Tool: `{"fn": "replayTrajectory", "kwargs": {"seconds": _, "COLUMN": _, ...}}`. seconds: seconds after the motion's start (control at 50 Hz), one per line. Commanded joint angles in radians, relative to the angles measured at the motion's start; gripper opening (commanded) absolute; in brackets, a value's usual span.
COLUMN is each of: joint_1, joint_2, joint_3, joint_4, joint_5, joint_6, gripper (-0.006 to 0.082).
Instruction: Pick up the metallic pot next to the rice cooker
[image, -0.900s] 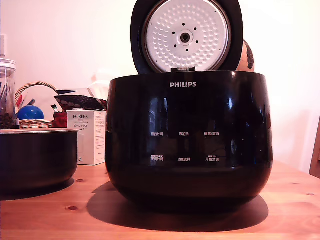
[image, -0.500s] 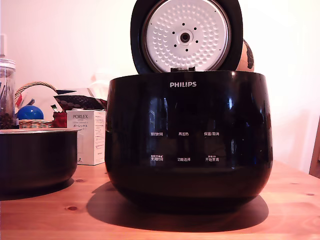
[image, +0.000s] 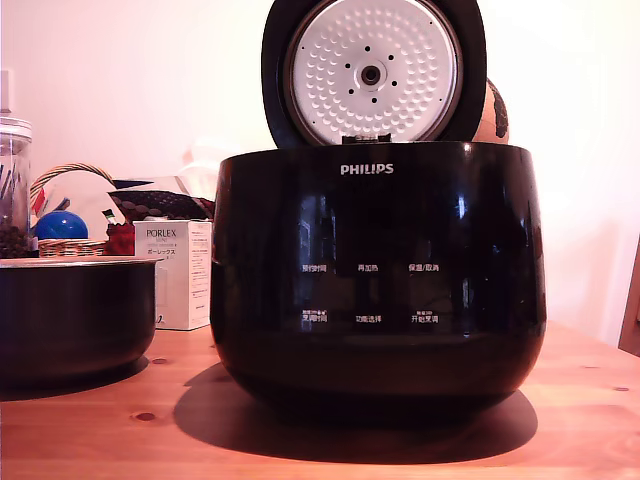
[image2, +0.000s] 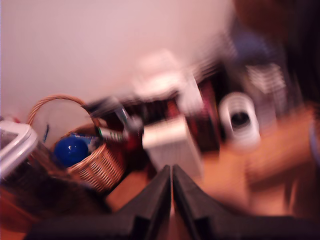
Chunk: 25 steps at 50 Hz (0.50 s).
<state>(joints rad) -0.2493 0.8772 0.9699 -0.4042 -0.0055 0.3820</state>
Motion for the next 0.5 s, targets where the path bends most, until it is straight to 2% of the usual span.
{"fn": "replayTrajectory", "kwargs": {"seconds": 0.0, "joint_1": 0.019, "joint_2": -0.01, "joint_3": 0.035, "joint_4": -0.24, "joint_5": 0.046, "joint_6": 0.18, "gripper": -0.0022}}
{"fn": "replayTrajectory", "kwargs": {"seconds": 0.04, "joint_1": 0.026, "joint_2": -0.001, "joint_3": 0.042, "joint_4": -0.314, "joint_5": 0.083, "joint_6": 0.18, "gripper": -0.0022}}
{"fn": "replayTrajectory", "kwargs": {"seconds": 0.06, "joint_1": 0.028, "joint_2": 0.002, "joint_3": 0.044, "joint_4": -0.344, "joint_5": 0.097, "joint_6": 0.338, "gripper": -0.0022}}
{"fn": "replayTrajectory", "kwargs": {"seconds": 0.1, "joint_1": 0.033, "joint_2": 0.011, "joint_3": 0.044, "joint_4": -0.406, "joint_5": 0.111, "joint_6": 0.35, "gripper": -0.0022}}
{"fn": "replayTrajectory", "kwargs": {"seconds": 0.12, "joint_1": 0.035, "joint_2": 0.018, "joint_3": 0.044, "joint_4": -0.445, "joint_5": 0.122, "joint_6": 0.409, "gripper": -0.0022}}
{"fn": "replayTrajectory", "kwargs": {"seconds": 0.32, "joint_1": 0.04, "joint_2": 0.124, "joint_3": 0.044, "joint_4": -0.675, "joint_5": 0.144, "joint_6": 0.497, "gripper": -0.0022}}
{"fn": "replayTrajectory", "kwargs": {"seconds": 0.34, "joint_1": 0.04, "joint_2": 0.136, "joint_3": 0.044, "joint_4": -0.686, "joint_5": 0.143, "joint_6": 0.548, "gripper": -0.0021}}
{"fn": "replayTrajectory", "kwargs": {"seconds": 0.46, "joint_1": 0.04, "joint_2": 0.204, "joint_3": 0.044, "joint_4": -0.708, "joint_5": 0.144, "joint_6": 0.61, "gripper": 0.0009}}
{"fn": "replayTrajectory", "kwargs": {"seconds": 0.48, "joint_1": 0.04, "joint_2": 0.216, "joint_3": 0.044, "joint_4": -0.705, "joint_5": 0.143, "joint_6": 0.668, "gripper": 0.0021}}
